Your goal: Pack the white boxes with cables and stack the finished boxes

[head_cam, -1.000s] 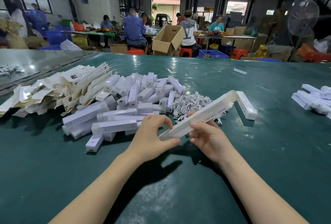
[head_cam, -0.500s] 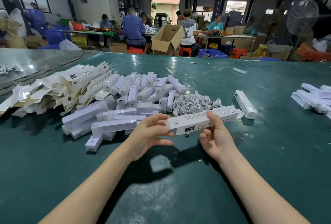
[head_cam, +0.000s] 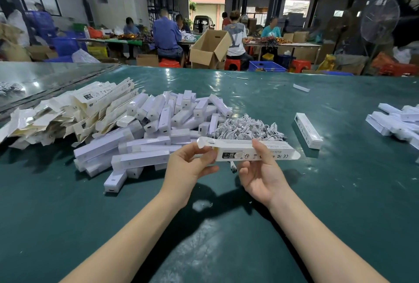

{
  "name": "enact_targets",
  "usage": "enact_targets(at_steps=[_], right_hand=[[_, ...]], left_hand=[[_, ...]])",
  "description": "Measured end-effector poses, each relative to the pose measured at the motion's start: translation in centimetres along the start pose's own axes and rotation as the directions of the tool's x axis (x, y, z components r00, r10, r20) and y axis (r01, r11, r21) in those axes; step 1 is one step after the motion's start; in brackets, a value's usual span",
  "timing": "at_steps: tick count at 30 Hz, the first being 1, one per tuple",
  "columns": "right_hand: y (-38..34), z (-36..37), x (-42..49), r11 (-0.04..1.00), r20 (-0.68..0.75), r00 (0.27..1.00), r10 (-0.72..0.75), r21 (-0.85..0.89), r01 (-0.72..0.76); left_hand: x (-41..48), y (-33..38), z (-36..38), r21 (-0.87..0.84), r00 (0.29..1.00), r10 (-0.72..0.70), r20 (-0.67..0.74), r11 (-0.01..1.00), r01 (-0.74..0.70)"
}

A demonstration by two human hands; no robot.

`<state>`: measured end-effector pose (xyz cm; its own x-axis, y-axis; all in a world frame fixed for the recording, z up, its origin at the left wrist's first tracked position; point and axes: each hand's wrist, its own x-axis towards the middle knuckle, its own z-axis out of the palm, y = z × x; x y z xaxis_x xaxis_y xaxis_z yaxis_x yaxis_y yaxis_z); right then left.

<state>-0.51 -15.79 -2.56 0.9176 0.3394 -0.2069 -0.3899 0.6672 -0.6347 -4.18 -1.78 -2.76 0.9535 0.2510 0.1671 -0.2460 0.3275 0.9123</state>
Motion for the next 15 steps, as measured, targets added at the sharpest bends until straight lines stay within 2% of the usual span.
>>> enact_targets(at_steps=[5, 7, 9, 11, 12, 15], right_hand=[[0.09, 0.04, -0.12, 0.999, 0.023, 0.999, -0.026, -0.045, 0.027], [0.25, 0.14, 0.00, 0.994, -0.027, 0.997, -0.075, -0.085, 0.073], [0.39, 0.31, 0.06, 0.989, -0.086, 0.989, -0.117, -0.103, 0.108], [0.47, 0.42, 0.04, 0.987, -0.136, 0.981, -0.138, -0.098, 0.126], [0.45, 0.44, 0.01, 0.987, -0.160, 0.977, -0.144, -0.099, 0.129], [0.33, 0.14, 0.17, 0.987, -0.200, 0.969, -0.143, -0.097, 0.125]], left_hand=[[-0.15, -0.08, 0.36, 0.008, 0.999, 0.019, -0.048, 1.000, -0.018], [-0.22, -0.18, 0.32, 0.150, 0.996, 0.085, -0.037, 0.986, -0.079], [-0.32, -0.33, 0.33, 0.334, 0.979, 0.196, -0.055, 0.928, -0.167], [-0.48, -0.22, 0.24, 0.398, 0.960, 0.264, -0.095, 0.894, -0.207], [-0.55, -0.08, 0.11, 0.400, 0.957, 0.283, -0.060, 0.885, -0.236], [-0.95, 0.37, 0.10, 0.467, 0.937, 0.280, 0.211, 0.813, -0.348]])
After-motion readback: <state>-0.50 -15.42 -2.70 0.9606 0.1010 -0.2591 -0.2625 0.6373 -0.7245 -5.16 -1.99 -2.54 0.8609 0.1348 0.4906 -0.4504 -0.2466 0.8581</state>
